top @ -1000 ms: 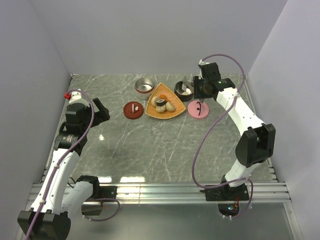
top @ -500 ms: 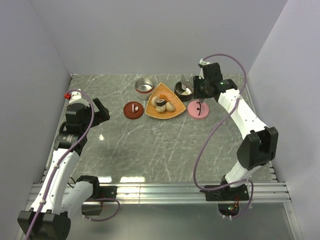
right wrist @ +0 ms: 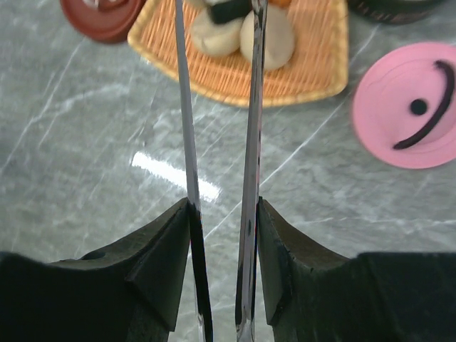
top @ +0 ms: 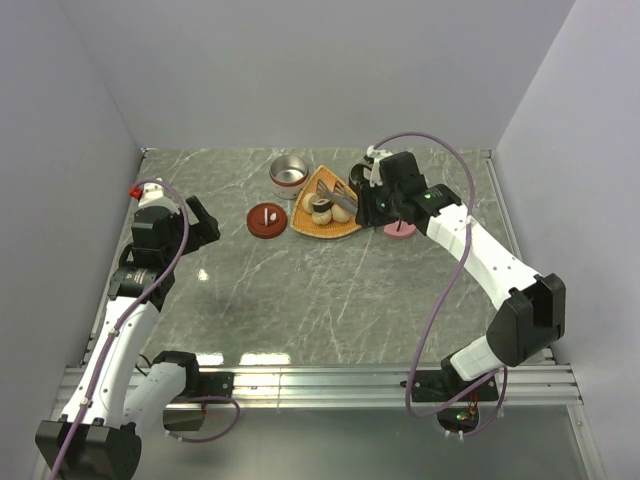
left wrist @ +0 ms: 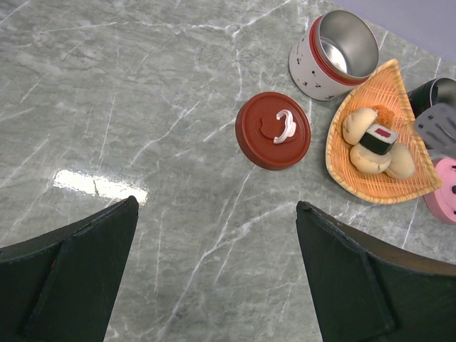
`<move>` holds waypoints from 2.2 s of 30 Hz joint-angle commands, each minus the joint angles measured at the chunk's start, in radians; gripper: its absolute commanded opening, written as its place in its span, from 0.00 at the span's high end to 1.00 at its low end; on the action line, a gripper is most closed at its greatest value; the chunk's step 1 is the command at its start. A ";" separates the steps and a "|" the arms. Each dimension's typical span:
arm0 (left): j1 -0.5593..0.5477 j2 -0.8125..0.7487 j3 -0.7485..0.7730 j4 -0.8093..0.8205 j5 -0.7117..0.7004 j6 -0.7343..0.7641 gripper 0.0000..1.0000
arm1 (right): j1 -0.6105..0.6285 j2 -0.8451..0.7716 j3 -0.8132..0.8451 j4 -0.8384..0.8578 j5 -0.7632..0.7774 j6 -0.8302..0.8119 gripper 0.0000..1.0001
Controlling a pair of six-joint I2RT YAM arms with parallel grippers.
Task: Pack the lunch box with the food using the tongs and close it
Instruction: Pick up the food using the clamp
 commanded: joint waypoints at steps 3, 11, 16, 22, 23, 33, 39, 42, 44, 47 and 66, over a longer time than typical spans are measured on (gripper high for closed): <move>0.005 -0.003 -0.003 0.031 0.014 -0.005 0.01 | 0.013 -0.020 -0.026 0.076 -0.062 -0.004 0.52; 0.005 -0.005 -0.005 0.028 0.006 -0.003 0.01 | 0.015 0.029 -0.032 0.073 -0.049 -0.053 0.51; 0.005 -0.006 -0.003 0.025 0.002 -0.005 0.00 | 0.016 0.050 -0.044 0.081 -0.017 -0.088 0.51; 0.005 -0.002 0.000 0.024 0.003 -0.006 0.00 | 0.015 0.069 -0.057 0.082 -0.005 -0.117 0.50; 0.005 -0.002 -0.002 0.024 0.003 -0.006 0.01 | 0.015 0.070 -0.060 0.082 -0.006 -0.124 0.50; 0.005 -0.002 -0.002 0.024 0.005 -0.008 0.01 | 0.024 0.069 -0.066 0.070 -0.019 -0.186 0.50; 0.005 -0.003 -0.002 0.024 0.008 -0.010 0.00 | 0.024 0.104 0.005 0.006 -0.010 -0.257 0.50; 0.005 -0.006 -0.005 0.022 0.006 -0.010 0.01 | 0.026 0.118 0.035 -0.022 0.021 -0.280 0.50; 0.005 -0.008 -0.006 0.024 0.006 -0.013 0.01 | 0.024 0.121 0.048 -0.028 0.023 -0.286 0.50; 0.005 -0.008 -0.008 0.027 0.008 -0.011 0.01 | 0.029 0.132 0.063 -0.040 0.027 -0.289 0.51; 0.005 -0.020 -0.025 0.037 0.014 -0.014 0.00 | 0.043 0.187 0.146 -0.082 0.006 -0.312 0.55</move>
